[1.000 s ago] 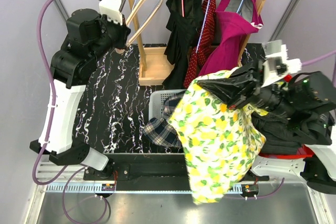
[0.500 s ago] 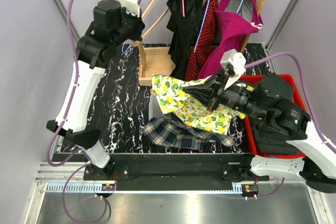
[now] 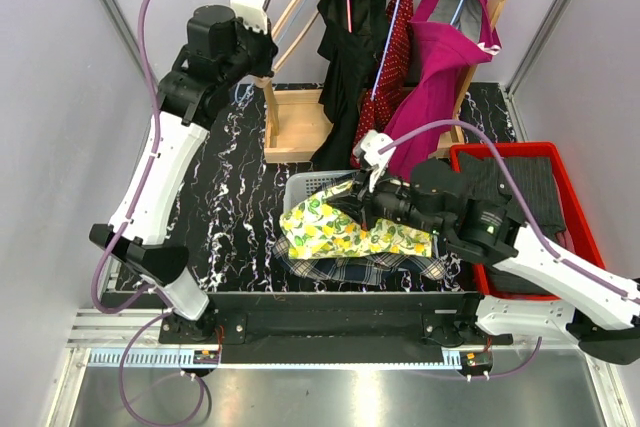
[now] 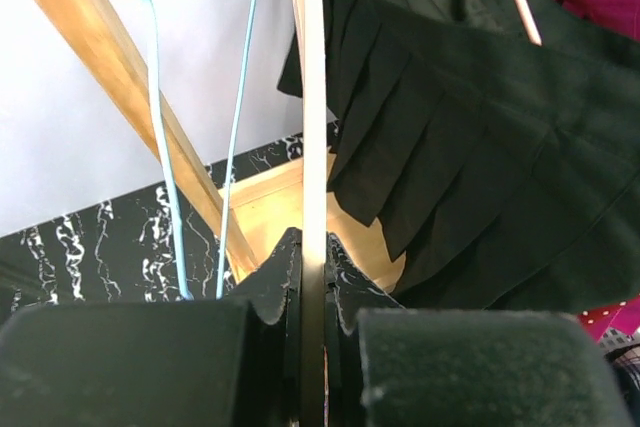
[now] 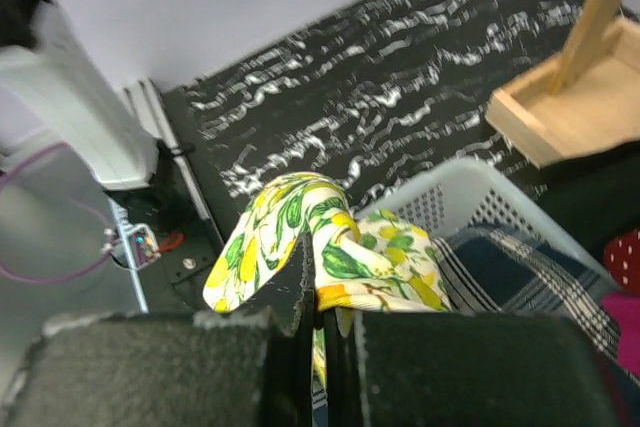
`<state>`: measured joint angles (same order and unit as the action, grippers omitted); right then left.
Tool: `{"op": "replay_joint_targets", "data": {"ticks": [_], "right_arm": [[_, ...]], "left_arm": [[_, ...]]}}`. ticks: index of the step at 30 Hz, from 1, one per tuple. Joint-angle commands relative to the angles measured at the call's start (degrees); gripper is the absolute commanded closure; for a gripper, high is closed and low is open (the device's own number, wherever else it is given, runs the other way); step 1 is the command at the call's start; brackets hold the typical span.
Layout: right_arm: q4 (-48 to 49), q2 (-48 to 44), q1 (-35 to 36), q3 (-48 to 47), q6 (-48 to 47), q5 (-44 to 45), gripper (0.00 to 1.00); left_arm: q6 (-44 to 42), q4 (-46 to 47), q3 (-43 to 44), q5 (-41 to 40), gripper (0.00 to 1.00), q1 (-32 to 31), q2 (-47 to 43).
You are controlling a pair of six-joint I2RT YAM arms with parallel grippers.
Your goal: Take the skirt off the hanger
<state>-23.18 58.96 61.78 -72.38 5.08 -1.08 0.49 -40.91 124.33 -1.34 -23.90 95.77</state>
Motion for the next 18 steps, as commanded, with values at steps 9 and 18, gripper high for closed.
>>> {"op": "replay_joint_targets", "data": {"ticks": [9,18], "right_arm": [[6.3,3.79,-1.31,15.51,13.18,8.3,1.0],[13.67,9.06,-15.17,28.07,34.96,-5.85,1.0]], "left_arm": [[-0.14,5.66,-12.53,0.99,0.01,0.52,-9.63],[-0.67,5.75,-14.38,0.99,0.01,0.35,-12.79]]}}
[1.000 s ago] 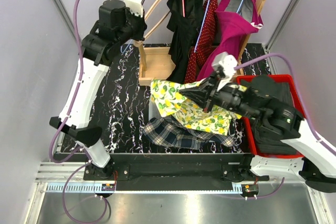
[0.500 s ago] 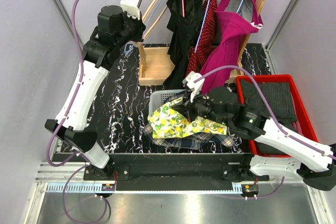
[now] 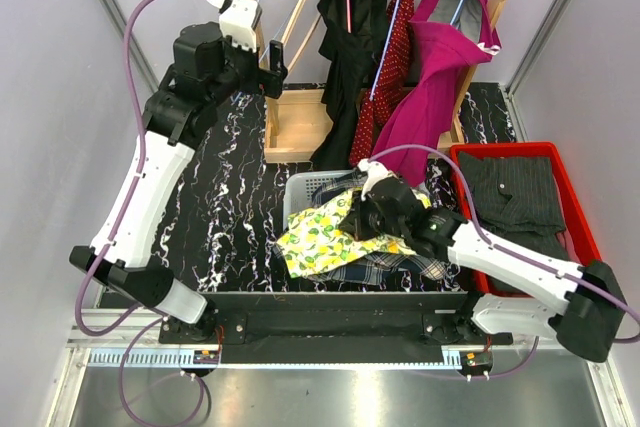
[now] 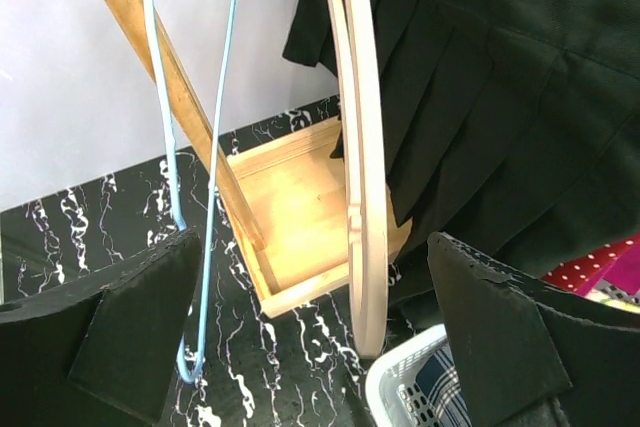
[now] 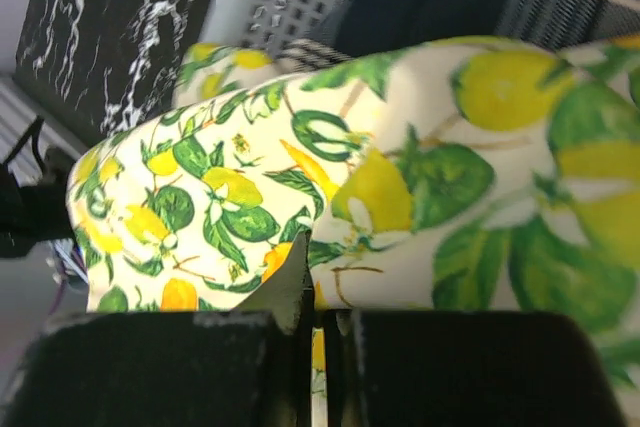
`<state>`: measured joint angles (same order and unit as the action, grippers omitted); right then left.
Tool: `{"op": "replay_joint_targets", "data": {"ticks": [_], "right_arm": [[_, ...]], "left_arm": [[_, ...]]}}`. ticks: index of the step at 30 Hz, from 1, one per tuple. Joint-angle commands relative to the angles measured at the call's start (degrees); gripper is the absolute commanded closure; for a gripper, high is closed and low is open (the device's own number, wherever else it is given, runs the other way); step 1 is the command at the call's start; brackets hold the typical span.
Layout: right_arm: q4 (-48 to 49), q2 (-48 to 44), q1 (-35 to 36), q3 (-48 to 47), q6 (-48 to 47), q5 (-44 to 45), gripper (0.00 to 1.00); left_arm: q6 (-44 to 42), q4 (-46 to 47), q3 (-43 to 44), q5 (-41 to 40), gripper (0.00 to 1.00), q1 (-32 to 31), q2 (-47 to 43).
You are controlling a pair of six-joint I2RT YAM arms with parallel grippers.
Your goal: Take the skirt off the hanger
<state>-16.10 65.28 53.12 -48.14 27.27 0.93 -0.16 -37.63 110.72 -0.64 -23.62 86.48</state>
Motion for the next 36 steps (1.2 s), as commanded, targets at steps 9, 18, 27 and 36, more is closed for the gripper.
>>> {"op": "replay_joint_targets", "data": {"ticks": [9,18,27,36], "right_arm": [[23.54,30.14,-13.66,11.39,29.68,-29.84,1.0],[14.01,24.84,-13.13,11.75,24.15,-21.85,0.73],[-2.7,8.48,-12.34,2.01,12.03,-10.61,0.0],[-8.77,-3.3,-2.43,-10.74,-4.41,-3.58,0.0]], "left_arm": [[-0.01,-2.35,2.04,1.79,0.01,-0.47,-7.55],[-0.01,-6.67,12.67,3.46,0.01,-3.71,-5.98],[-0.19,-2.29,26.3,1.96,0.01,-12.24,4.92],[-0.01,8.35,24.28,1.09,0.01,-13.03,14.06]]}}
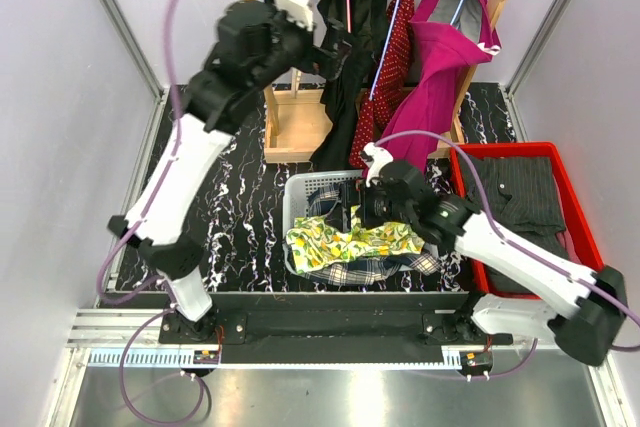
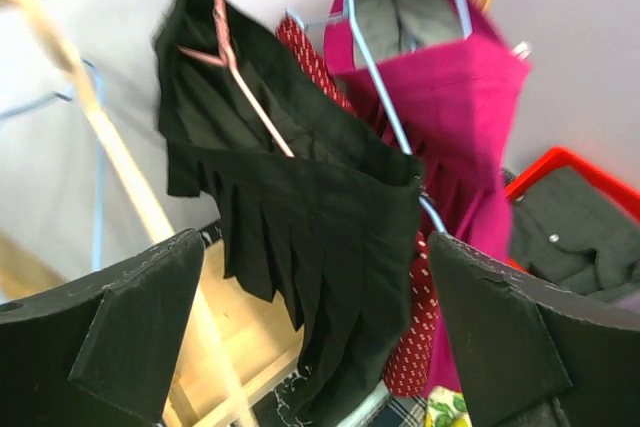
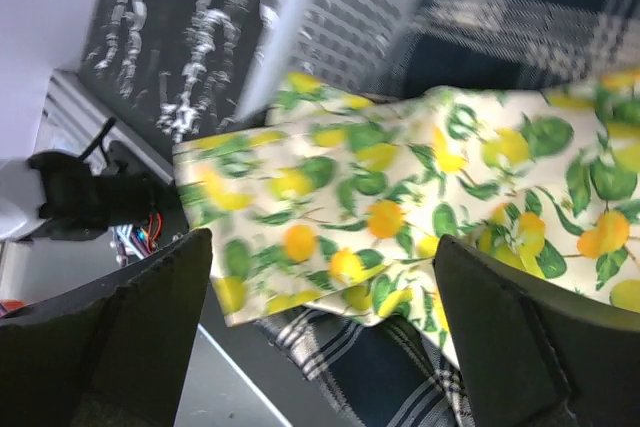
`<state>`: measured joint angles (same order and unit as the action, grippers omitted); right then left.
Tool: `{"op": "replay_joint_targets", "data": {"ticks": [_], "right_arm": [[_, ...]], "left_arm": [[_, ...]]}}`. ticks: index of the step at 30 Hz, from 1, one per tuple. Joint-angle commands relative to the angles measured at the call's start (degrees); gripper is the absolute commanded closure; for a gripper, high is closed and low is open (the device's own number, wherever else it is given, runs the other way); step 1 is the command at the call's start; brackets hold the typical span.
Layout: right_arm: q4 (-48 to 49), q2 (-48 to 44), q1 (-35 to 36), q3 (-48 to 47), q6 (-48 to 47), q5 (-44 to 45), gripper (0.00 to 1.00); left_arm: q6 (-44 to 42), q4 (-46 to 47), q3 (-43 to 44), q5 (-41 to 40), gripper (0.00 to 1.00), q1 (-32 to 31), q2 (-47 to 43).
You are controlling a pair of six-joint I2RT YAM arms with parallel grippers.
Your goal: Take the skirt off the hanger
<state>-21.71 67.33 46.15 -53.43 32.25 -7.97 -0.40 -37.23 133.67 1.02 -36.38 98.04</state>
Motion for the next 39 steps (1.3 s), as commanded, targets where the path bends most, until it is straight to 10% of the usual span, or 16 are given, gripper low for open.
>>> {"op": "replay_joint_targets", "data": {"ticks": [1,23,27,39], "right_arm": [[-2.9,-6.32,5.61,-5.98,-11.31,6.11,0.0],[0.97,-21.01,14.23,-3.52,-12.12,7.62,0.0],[0.45,-23.2,14.14,-2.12,-11.6,9.1,0.01],[0.44,-26.02,14.14,-0.54,-10.98,9.99,0.1]], "left_arm": [[0.14,8.92,2.03,-0.84,0.01,-0.36,3.12],[-1.44,21.33,11.88,-12.26,0.03,-0.53,21.75],[0.23,19.31,11.62,-11.48,0.34,0.7,22.72],[-0.74,17.81,6.78,-11.91,0.83,1.14,18.07]]}}
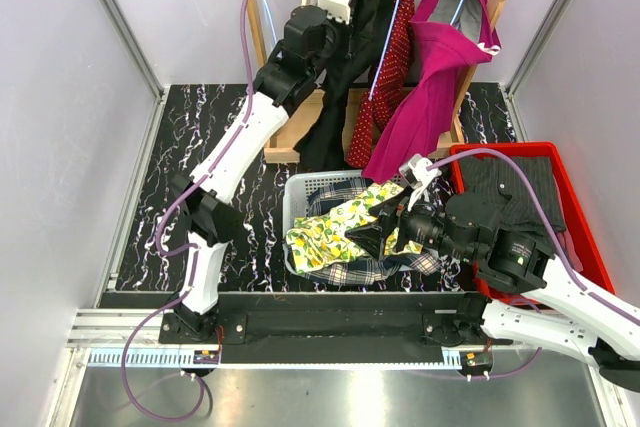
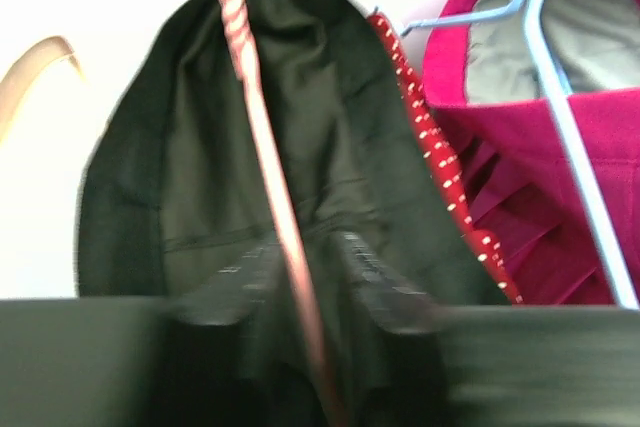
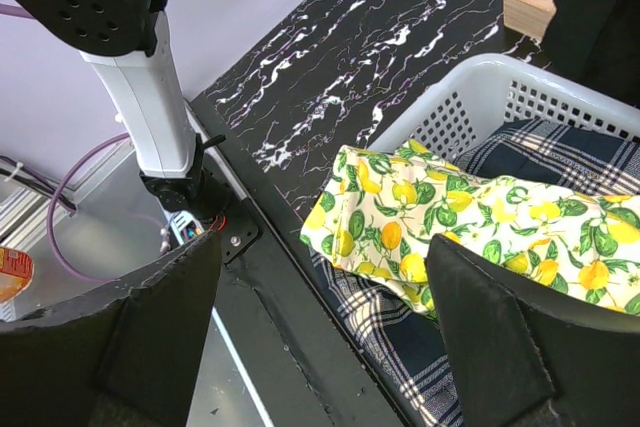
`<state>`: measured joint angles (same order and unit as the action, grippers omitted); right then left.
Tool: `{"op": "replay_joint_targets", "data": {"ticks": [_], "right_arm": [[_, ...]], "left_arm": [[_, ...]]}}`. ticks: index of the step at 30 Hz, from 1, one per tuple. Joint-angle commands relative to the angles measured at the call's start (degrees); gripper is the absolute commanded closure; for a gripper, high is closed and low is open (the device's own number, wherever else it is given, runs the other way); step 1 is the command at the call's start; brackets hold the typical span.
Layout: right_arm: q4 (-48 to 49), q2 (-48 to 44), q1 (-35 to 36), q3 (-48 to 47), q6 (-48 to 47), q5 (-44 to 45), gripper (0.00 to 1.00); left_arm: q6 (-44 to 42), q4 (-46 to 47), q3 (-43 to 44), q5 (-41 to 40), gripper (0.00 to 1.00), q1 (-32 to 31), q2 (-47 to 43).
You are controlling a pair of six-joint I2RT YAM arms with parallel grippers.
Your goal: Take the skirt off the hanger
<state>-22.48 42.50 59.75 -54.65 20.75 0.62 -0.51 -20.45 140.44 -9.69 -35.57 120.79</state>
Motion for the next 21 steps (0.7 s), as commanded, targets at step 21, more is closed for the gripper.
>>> {"op": "replay_joint_targets", "data": {"ticks": [21], "right_arm": [[1.56,-1.81,0.55,2.54,1.22,3.51,0.0]], "left_arm": [[3.94,-5.47,3.18,5.12,1.0,1.47,-21.82]]}}
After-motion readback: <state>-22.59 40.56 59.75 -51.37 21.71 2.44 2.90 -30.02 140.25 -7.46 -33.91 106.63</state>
